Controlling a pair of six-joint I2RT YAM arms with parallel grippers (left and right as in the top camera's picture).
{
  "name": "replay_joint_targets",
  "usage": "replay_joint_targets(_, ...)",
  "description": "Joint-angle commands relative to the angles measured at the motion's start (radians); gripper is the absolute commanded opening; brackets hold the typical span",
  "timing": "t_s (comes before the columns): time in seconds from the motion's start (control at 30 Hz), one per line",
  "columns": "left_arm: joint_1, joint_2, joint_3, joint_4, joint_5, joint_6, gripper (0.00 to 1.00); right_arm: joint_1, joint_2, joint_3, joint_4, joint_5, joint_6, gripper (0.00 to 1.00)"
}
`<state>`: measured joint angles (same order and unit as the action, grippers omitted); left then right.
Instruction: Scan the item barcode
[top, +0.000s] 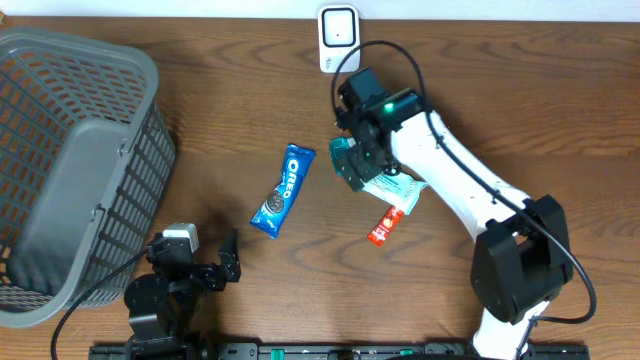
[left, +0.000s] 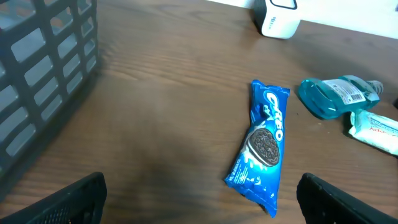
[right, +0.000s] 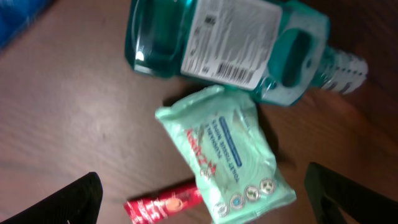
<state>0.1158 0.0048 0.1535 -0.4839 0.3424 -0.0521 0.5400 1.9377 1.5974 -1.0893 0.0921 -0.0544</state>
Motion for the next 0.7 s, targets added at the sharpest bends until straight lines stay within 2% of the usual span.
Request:
replay_joint_targets(0.0,-0.002,0.0,-0.013,-0.021,0.016,-0.006,0.98,0.005,-0.021,-0.01,-0.006,0.093,-0.068,0.99)
replay_joint_targets(0.2,-0.02,-0.002,-0.012,-0.024,0.016,-0.006,0.98,0.005,-0.021,-0.106,0.065,0.172,-0.128,0.99)
replay_joint_targets(0.47,-0.161,-0.003,-0.012,-0.021,0.013,-0.006,0.98,0.031,-0.021,-0.245,0.201,0.174,-0.171,0.95)
replay_joint_targets(0.67,-0.181,-0.003,-0.012,-0.021,0.013,-0.006,0.98,0.055,-0.021,-0.29,0.241,0.24,-0.171,0.96)
